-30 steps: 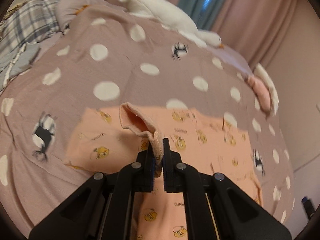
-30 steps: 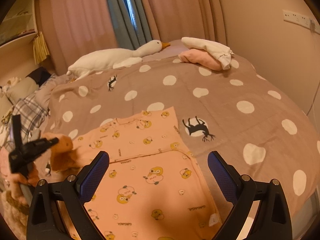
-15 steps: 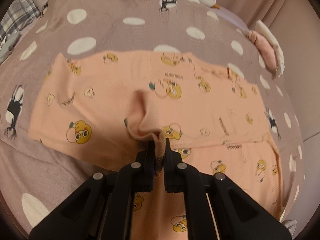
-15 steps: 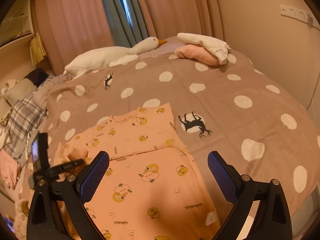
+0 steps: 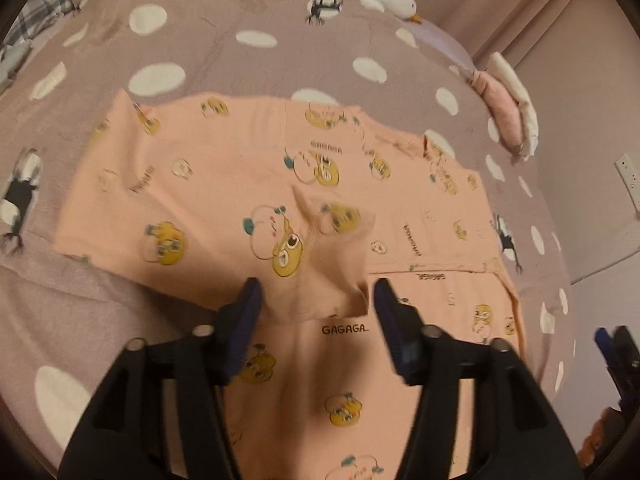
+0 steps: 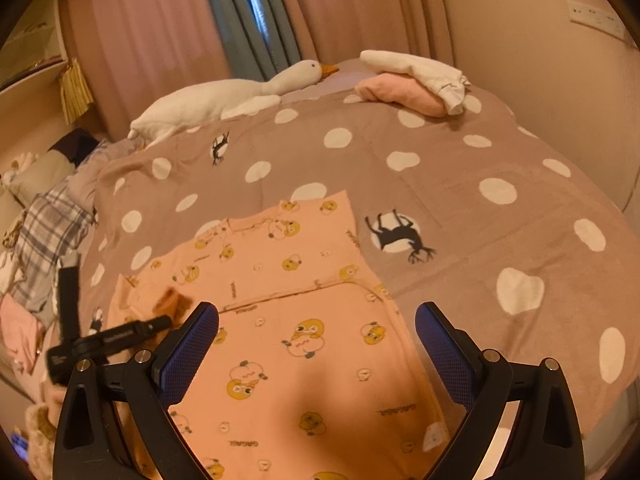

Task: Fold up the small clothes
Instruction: 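Open the left tool to release the folded sleeve, then close the right tool on the sleepsuit's leg end and lift it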

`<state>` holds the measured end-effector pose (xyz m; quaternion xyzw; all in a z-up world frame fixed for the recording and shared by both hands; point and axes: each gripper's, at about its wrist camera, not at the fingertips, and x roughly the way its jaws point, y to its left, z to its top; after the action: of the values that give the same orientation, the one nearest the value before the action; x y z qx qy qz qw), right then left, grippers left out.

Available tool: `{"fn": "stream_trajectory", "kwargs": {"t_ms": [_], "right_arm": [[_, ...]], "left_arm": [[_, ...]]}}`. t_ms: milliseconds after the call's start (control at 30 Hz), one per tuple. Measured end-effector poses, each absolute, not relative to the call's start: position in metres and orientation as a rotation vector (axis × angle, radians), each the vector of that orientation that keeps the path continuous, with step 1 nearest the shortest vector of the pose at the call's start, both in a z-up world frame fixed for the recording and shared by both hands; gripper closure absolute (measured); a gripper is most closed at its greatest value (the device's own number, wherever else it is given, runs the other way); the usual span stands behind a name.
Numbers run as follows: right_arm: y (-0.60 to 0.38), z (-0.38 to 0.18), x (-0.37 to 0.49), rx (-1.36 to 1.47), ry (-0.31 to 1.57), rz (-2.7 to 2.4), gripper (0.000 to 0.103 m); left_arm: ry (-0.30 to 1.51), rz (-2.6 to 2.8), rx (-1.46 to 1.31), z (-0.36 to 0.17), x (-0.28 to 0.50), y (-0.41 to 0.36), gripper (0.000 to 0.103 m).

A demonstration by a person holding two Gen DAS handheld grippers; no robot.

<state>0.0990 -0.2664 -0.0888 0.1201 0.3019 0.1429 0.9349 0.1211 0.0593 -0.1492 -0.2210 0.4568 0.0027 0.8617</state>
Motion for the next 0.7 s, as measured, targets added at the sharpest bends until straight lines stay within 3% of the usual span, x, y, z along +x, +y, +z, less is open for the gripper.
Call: {"fn": "stream_trajectory", "kwargs": {"t_ms": [67,500,567,700], "right_arm": [[-0.260,-0.090,0.103,0.244,0.631,0.322,0.005],[-0.176,-0.111,0.159,0.274,0.798,0.627,0.005],[-0.156,-0.118,0.171,0.265,0.847,0.654,0.015],[-0.121,-0.130,0.184,0.222,0.911,0.699,0.022]], "left_arm": [[0.939,0.023,-0.470,-0.140,0.113,0.065,0.034],[0.821,0.232,-0.530,-0.109,0.053,0.130,0.027],[0.815,0.268,-0.561,-0.111,0.044,0.140,0.027],[0.806,0.319,-0.584,-0.111,0.029,0.154,0.027]]}}
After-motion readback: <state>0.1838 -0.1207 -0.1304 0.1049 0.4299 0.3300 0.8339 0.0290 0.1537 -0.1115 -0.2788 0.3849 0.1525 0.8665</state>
